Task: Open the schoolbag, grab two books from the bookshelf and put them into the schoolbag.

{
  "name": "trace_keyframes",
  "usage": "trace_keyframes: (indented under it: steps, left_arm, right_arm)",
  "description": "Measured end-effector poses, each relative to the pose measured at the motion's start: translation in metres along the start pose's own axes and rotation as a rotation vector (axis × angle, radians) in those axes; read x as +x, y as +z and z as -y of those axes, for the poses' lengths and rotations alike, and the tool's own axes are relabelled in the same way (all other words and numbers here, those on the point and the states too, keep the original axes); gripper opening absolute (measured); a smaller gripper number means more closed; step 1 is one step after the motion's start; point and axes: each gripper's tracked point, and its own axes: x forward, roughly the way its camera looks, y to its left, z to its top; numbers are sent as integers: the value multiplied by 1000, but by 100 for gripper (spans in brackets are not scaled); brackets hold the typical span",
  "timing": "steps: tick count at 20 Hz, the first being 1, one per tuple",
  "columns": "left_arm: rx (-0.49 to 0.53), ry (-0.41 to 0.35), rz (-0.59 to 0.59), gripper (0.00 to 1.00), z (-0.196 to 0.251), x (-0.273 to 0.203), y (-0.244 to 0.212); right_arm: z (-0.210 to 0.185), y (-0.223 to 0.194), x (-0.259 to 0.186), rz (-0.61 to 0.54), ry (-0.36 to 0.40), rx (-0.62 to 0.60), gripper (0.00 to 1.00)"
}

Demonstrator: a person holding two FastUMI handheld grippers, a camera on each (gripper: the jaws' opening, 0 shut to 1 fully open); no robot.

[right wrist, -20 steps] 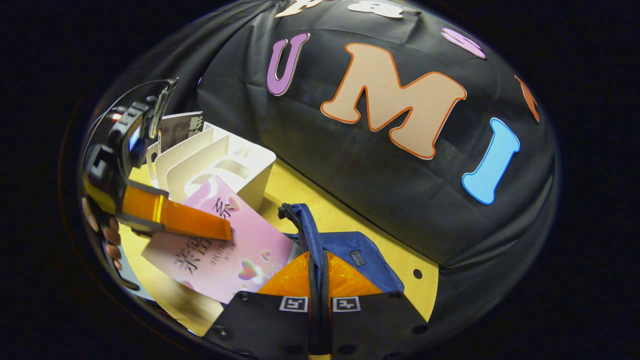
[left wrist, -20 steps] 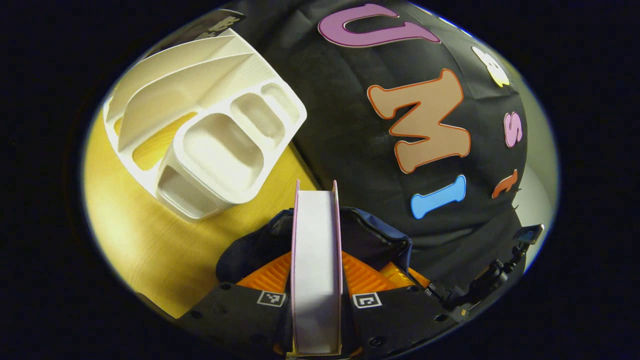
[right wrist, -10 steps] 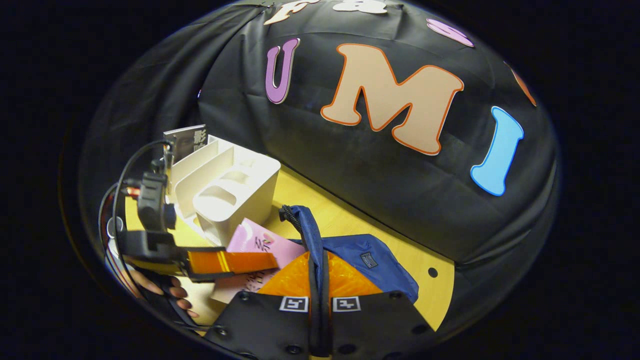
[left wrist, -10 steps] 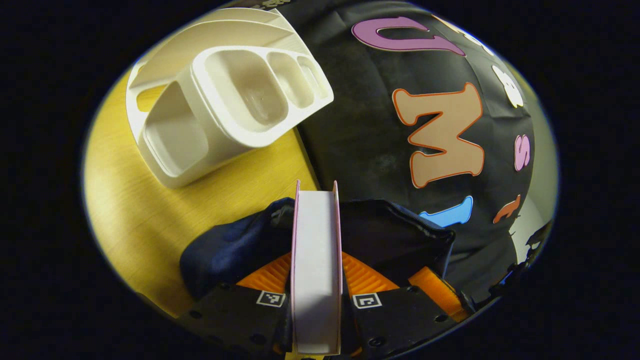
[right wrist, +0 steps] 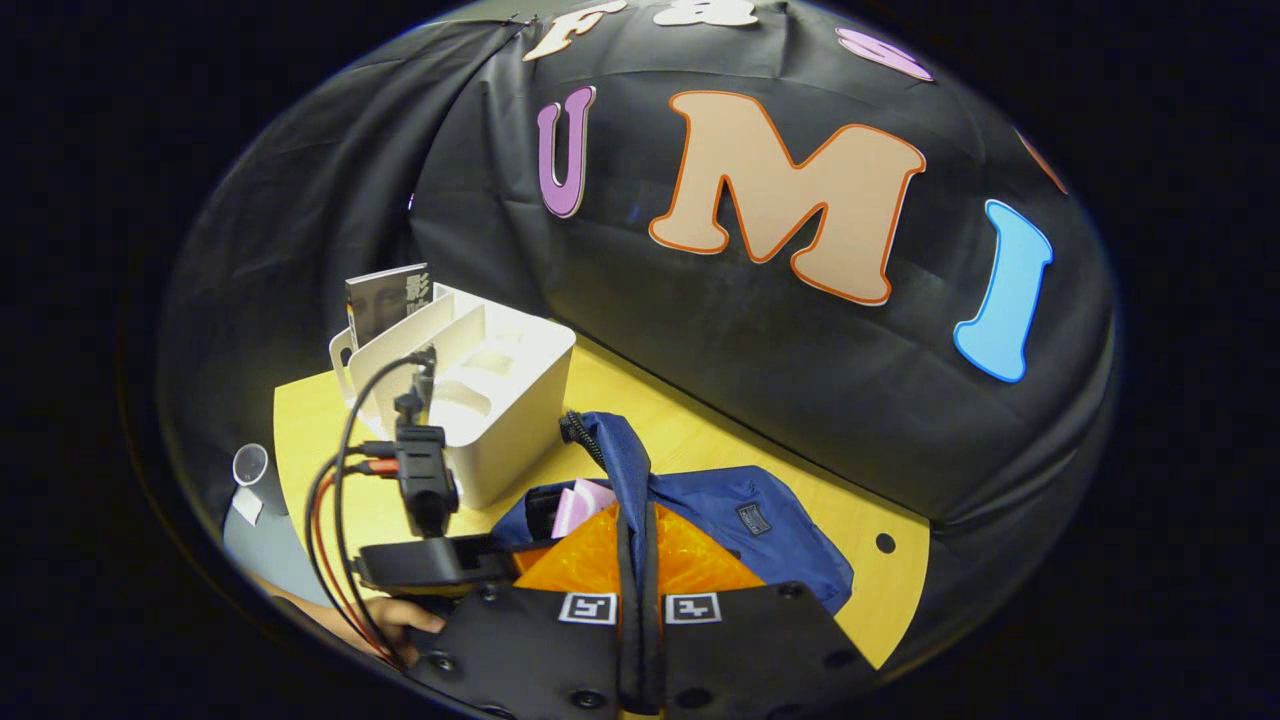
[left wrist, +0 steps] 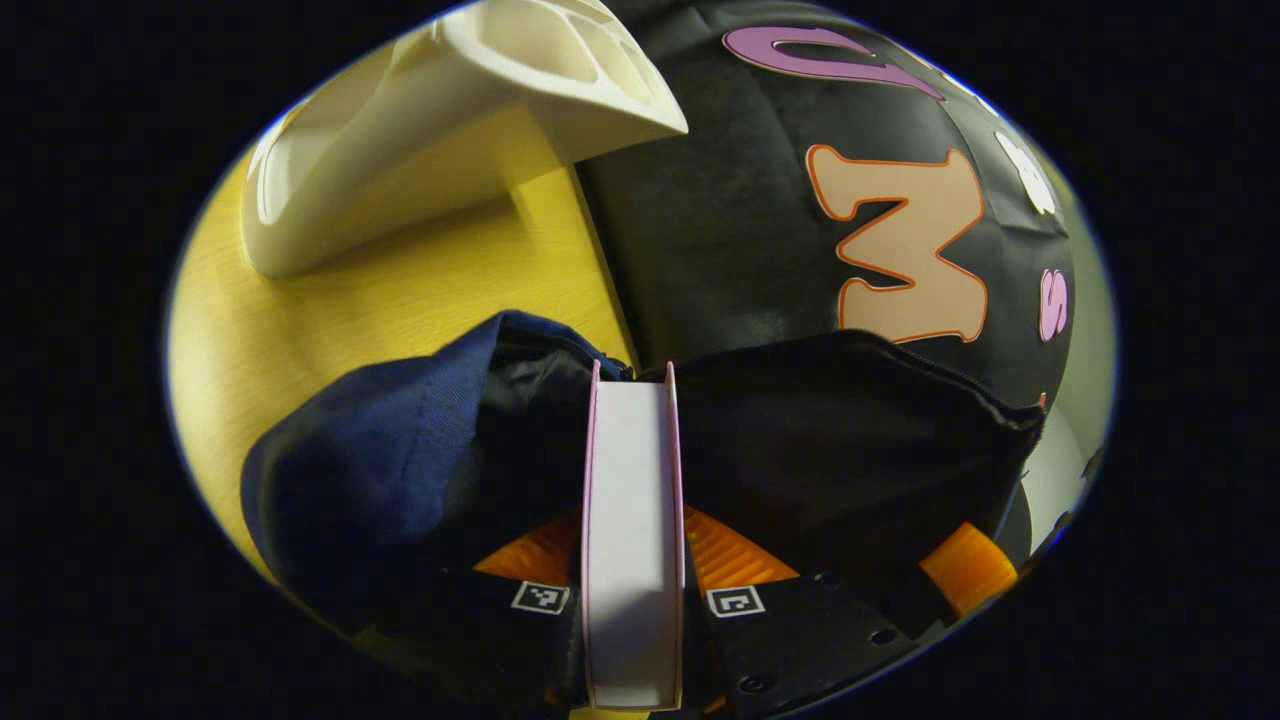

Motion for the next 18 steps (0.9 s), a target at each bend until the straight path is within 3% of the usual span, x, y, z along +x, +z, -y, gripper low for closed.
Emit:
trace_keyframes:
  steps: [5, 8, 9, 10, 11, 14, 18]
  left_arm:
    - [-23, -4, 61, 36, -3, 18, 3]
    - [33, 36, 48, 39, -11, 21, -5]
    - [41, 37, 46, 44, -11, 19, -5]
    - [53, 46, 47, 59, -11, 17, -8]
    - [74, 61, 48, 64, -15, 12, -8]
    - [145, 104, 45, 95, -21, -8, -9]
    - [226, 140, 39, 95, -24, -42, -5]
  right_arm:
    - [1, -1, -1, 2, 10, 14, 4]
    - [3, -1, -4, 4, 10, 5, 4]
    - [3, -2, -5, 4, 9, 3, 4]
    - [3, -2, -5, 5, 9, 2, 4]
    - [3, -2, -5, 7, 8, 1, 4]
    - [4, -2, -6, 10, 7, 7, 4]
    - [7, 0, -8, 24, 0, 19, 4]
